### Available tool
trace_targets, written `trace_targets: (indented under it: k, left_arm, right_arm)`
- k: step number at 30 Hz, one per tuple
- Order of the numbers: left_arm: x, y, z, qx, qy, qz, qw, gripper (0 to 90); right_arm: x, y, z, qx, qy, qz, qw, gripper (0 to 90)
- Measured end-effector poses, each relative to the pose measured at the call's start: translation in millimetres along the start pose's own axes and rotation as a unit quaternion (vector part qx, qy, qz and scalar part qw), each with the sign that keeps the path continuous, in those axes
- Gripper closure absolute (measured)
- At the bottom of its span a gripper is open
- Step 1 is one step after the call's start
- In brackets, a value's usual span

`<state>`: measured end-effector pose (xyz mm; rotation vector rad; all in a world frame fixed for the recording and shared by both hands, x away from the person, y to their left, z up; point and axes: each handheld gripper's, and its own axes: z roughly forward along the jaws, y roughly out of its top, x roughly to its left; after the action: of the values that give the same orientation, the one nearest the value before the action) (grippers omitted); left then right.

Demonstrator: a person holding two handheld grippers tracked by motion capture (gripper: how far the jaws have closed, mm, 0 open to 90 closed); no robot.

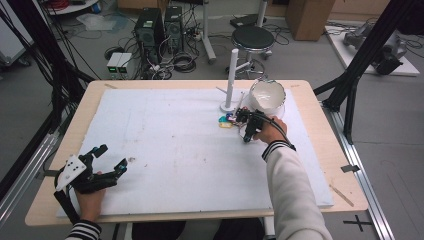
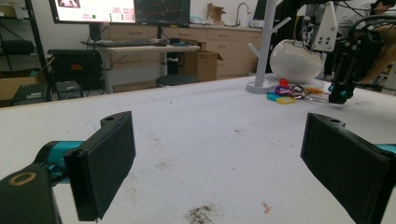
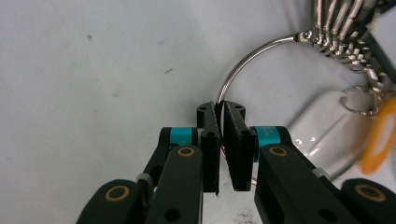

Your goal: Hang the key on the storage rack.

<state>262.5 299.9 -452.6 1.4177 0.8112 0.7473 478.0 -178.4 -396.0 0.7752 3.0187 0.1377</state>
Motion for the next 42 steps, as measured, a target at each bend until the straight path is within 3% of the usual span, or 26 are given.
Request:
trace_targets:
  k: [8, 10, 12, 16, 17, 19, 20, 22, 24, 25, 27, 31, 36, 37, 38, 39, 40, 41, 42]
  left_arm:
    - [-0.3, 0.0, 0.1, 0.0, 0.0, 0.0, 1.0, 10.6]
    - [-0.4, 0.0, 0.2, -0.001, 0.0, 0.0, 1.0, 10.6]
    - [-0.5, 0.0, 0.2, -0.001, 0.0, 0.001, 1.0, 10.6]
    - [-0.4, 0.0, 0.3, 0.0, 0.001, 0.0, 1.0, 10.6]
    - [-0.5, 0.0, 0.4, -0.001, 0.0, 0.0, 1.0, 10.6]
    - [-0.5, 0.0, 0.4, -0.001, 0.0, 0.001, 1.0, 10.6]
    - [-0.4, 0.0, 0.4, -0.001, 0.0, 0.001, 1.0, 10.6]
    - [-0.5, 0.0, 0.4, -0.001, 0.0, 0.0, 1.0, 10.6]
    - [-0.4, 0.0, 0.3, -0.001, -0.001, 0.001, 1.0, 10.6]
    - [-0.5, 0.0, 0.2, -0.001, -0.001, 0.001, 1.0, 10.6]
    - [-0.4, 0.1, 0.3, -0.001, -0.001, 0.002, 1.0, 10.6]
    - [-0.4, 0.0, 0.2, -0.001, 0.0, 0.001, 1.0, 10.6]
    - [-0.4, 0.0, 0.3, -0.001, 0.0, 0.0, 1.0, 10.6]
    - [-0.5, 0.0, 0.3, -0.001, 0.0, 0.0, 1.0, 10.6]
    - [-0.5, 0.0, 0.4, -0.001, 0.0, -0.001, 1.0, 10.6]
    - [-0.3, 0.0, 0.3, 0.0, 0.001, 0.0, 1.0, 10.6]
    - [-0.2, 0.0, 0.2, 0.0, 0.001, 0.0, 1.0, 10.6]
    - [-0.2, 0.0, 0.2, 0.0, 0.001, 0.001, 1.0, 10.6]
    - [-0.2, 0.0, 0.2, 0.0, 0.001, 0.001, 1.0, 10.6]
  right_arm:
    - [-1.7, -10.0, -19.5, -0.047, -0.013, 0.01, 0.9988, 87.1]
    - [-2.4, -15.4, -28.5, -0.073, -0.019, 0.024, 0.9969, 87.3]
    - [-3.2, -17.6, -32.3, -0.081, -0.02, 0.027, 0.9961, 87.4]
    - [-3.0, -24.5, -46.9, -0.131, -0.014, 0.056, 0.9897, 87.7]
    - [-3.0, -24.5, -46.9, -0.131, -0.014, 0.056, 0.9897, 87.7]
    - [-4.8, -27.8, -52.8, -0.159, -0.008, 0.062, 0.9853, 87.8]
    - [-6.2, -31.0, -58.0, -0.187, 0.001, 0.073, 0.9797, 87.9]
    - [-6.4, -33.1, -62.2, -0.211, 0.007, 0.078, 0.9743, 88.0]
    - [-6.5, -33.8, -63.8, -0.217, 0.008, 0.079, 0.9729, 88.1]
    - [-5.5, -34.6, -66.8, -0.231, 0.014, 0.085, 0.9692, 88.2]
    - [-4.8, -34.3, -67.9, -0.236, 0.015, 0.083, 0.968, 88.3]
    - [-1.0, -32.4, -72.2, -0.254, 0.01, 0.072, 0.9644, 88.5]
    - [-1.1, -30.7, -78.3, -0.288, 0.008, 0.061, 0.9555, 88.6]
    - [-1.1, -30.7, -78.3, -0.288, 0.008, 0.061, 0.9555, 88.6]
    - [-1.9, -29.0, -83.2, -0.306, 0.002, 0.052, 0.9506, 88.6]
    - [-1.9, -29.0, -83.2, -0.306, 0.002, 0.052, 0.9506, 88.6]
    - [-3.2, -27.4, -88.9, -0.32, 0.0, 0.045, 0.9462, 88.6]
    - [-3.5, -27.0, -90.8, -0.327, 0.002, 0.044, 0.944, 88.6]
    - [-3.5, -27.0, -90.8, -0.327, 0.002, 0.044, 0.944, 88.6]
